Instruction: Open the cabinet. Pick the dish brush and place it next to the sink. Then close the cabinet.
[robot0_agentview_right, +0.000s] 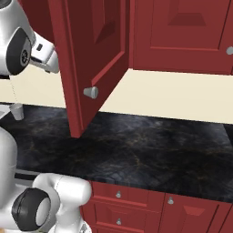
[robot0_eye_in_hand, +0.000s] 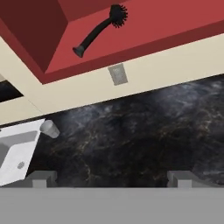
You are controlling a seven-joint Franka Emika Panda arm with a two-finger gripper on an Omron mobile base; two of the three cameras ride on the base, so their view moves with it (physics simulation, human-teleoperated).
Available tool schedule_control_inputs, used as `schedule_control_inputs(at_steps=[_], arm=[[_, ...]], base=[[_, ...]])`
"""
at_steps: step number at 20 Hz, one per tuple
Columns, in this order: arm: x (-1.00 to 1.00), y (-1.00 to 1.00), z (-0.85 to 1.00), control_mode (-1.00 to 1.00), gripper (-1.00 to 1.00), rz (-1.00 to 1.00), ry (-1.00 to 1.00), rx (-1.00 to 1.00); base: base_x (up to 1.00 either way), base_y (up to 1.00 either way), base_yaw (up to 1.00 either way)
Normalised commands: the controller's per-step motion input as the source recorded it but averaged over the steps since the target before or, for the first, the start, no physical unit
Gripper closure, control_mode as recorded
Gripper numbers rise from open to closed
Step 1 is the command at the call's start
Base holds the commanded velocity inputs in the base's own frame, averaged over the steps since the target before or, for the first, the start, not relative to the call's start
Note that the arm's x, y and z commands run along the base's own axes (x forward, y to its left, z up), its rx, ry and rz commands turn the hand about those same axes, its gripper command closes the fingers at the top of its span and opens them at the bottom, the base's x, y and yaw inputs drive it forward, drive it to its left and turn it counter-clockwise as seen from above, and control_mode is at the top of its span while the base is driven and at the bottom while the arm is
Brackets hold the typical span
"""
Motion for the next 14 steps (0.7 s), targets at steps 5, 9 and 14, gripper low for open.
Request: schedule_control_inputs(at_steps=[5, 9, 14], arm=[[0.49, 0.00, -0.60, -1.00, -1.00, 0.00, -0.27, 0.01], [0.38, 0.00, -0.09, -1.00, -1.00, -0.01, -0.23, 0.00], [0.18, -0.03, 0.50, -1.00, -1.00, -0.04, 0.06, 0.00]], base=[[0.00, 0.00, 0.00], [0.00, 0.00, 0.00], [0.00, 0.00, 0.00]])
